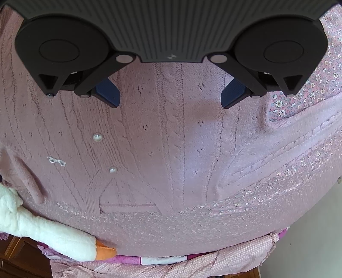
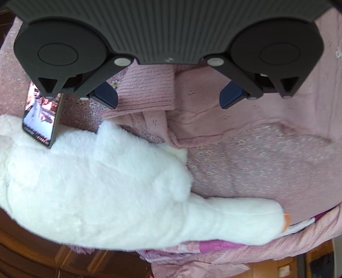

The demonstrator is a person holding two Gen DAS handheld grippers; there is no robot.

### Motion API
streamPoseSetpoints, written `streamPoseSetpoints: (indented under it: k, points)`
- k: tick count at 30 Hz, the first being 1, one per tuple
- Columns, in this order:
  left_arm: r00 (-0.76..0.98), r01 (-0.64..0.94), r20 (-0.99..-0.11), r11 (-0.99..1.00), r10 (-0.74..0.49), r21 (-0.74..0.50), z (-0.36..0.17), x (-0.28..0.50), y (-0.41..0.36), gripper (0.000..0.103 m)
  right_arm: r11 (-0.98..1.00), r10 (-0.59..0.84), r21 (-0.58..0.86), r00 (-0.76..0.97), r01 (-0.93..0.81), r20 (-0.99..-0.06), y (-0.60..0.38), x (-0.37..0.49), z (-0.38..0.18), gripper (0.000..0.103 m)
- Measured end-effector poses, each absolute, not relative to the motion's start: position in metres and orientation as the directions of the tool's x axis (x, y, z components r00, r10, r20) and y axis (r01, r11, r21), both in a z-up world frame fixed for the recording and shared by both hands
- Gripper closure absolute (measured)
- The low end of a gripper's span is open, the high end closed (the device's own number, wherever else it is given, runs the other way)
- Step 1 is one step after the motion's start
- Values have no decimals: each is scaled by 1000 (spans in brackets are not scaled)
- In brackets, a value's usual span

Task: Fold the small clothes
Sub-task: 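Move the right gripper to the sleeve cuff beside the goose and grasp it, then lift the sleeve with the right gripper, lay it across the cardigan front, open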

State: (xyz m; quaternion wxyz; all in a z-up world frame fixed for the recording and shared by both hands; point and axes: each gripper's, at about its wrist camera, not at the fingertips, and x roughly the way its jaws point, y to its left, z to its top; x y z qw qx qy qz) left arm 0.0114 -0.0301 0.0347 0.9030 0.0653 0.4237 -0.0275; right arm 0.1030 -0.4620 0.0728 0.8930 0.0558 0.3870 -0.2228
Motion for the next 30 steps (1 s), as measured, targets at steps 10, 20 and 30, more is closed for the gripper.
streamPoseSetpoints:
  k: [10,20,30]
  points:
    - [645,108,-764,987,23,121,34,11,-31,0,885,-298,28,610,465,-734,-472,115,44,9]
    - [640,110,-768,988,15,112,32,9,-30,0,904,-267,48,650,425,-712,-477,107,52,64]
    - [645,104,-764,988,18,111,33,7,-28,0,897,-223,137,696,421,-683,-472,100,61,93]
